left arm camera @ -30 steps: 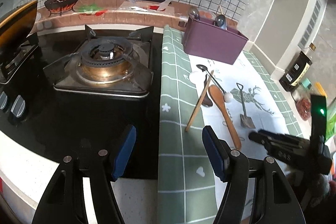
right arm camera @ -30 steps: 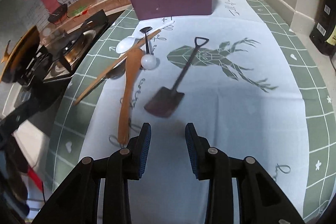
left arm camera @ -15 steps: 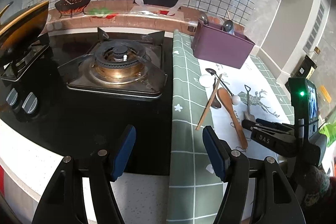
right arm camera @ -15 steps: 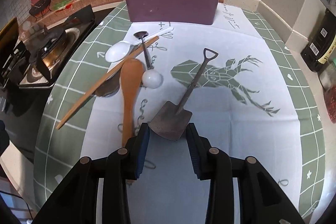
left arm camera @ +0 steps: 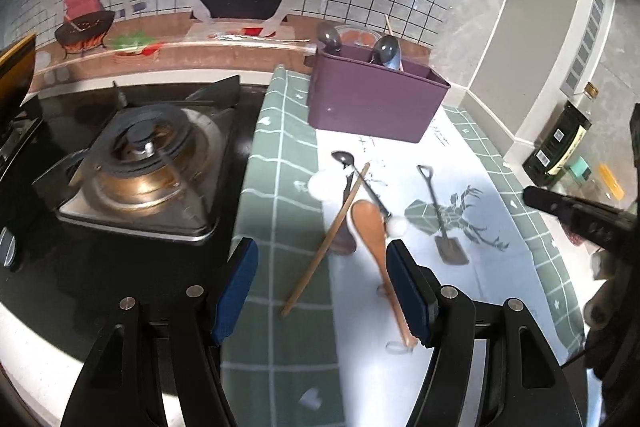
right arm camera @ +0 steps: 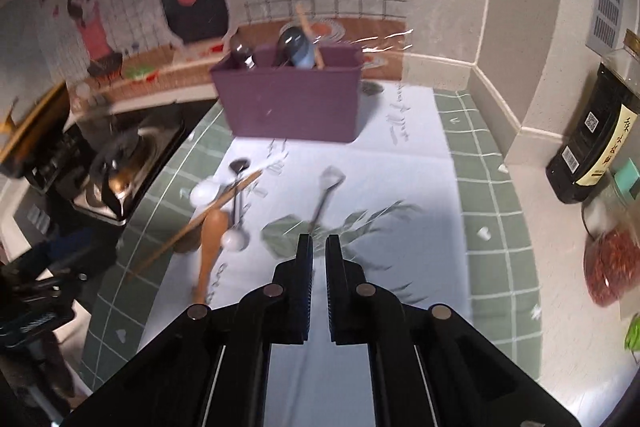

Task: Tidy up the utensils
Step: 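Grasp the small dark metal spoon with the left gripper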

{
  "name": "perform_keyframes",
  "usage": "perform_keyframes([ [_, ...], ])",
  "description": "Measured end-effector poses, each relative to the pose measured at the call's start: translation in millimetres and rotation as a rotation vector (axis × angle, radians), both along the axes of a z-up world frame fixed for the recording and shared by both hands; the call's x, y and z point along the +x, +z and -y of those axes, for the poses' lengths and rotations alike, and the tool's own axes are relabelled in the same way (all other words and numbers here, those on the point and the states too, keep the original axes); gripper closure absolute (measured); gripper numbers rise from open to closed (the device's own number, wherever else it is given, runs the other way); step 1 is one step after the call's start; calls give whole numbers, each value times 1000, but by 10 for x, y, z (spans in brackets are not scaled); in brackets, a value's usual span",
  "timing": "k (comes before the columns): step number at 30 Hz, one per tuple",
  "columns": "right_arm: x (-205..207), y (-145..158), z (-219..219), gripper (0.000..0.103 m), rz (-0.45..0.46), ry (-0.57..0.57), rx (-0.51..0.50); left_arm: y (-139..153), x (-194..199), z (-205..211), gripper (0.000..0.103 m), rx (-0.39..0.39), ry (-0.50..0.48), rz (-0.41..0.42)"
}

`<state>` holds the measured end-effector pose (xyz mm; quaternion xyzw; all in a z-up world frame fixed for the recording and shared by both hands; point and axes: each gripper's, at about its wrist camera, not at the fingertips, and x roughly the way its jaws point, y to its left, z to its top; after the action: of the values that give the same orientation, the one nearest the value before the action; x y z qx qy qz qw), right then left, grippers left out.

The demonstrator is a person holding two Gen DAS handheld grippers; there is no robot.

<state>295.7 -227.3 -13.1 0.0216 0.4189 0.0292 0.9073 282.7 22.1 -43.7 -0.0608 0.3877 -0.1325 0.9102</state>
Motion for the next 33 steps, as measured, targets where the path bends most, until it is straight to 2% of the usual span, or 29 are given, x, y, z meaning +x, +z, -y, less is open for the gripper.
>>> perform_keyframes([
  [2, 49, 21, 168, 97, -9, 4, 11, -18, 119, 100, 35, -6, -14, -12],
  [3, 57, 18, 208, 94, -12, 8, 15, -35, 186, 152, 33, -7, -25, -25],
  [7, 107, -65, 330, 91, -40, 59, 50, -111, 481, 365, 33, -15, -48, -91],
  [8, 117, -95, 341, 89, -40, 69, 56, -128, 556, 403, 38, -34, -47, -104],
  [9, 133, -139, 350, 88, -43, 74, 56, -141, 624, 448, 49, -47, -42, -115],
  [11, 178, -225, 379, 88, -55, 83, 66, -196, 811, 571, 63, -58, -30, -163],
  [12, 189, -261, 388, 88, -61, 85, 74, -239, 933, 658, 71, -41, -22, -197],
  [14, 227, -345, 418, 87, -76, 80, 87, -300, 1092, 802, 75, 12, -18, -231],
  [19, 284, -444, 473, 84, -84, 110, 105, -427, 1341, 1098, 75, 133, 1, -289],
  [22, 310, -466, 534, 82, -86, 114, 116, -484, 1402, 1162, 78, 152, 8, -310],
  [24, 333, -479, 569, 81, -91, 112, 121, -485, 1417, 1197, 79, 170, 10, -303],
  [27, 336, -496, 614, 81, -95, 123, 133, -435, 1340, 1154, 79, 106, -10, -286],
  [29, 314, -499, 621, 81, -99, 134, 135, -349, 1161, 1099, 78, 48, -72, -219],
  [33, 256, -529, 679, 81, -111, 133, 159, -292, 712, 989, 77, 50, -85, -95],
])
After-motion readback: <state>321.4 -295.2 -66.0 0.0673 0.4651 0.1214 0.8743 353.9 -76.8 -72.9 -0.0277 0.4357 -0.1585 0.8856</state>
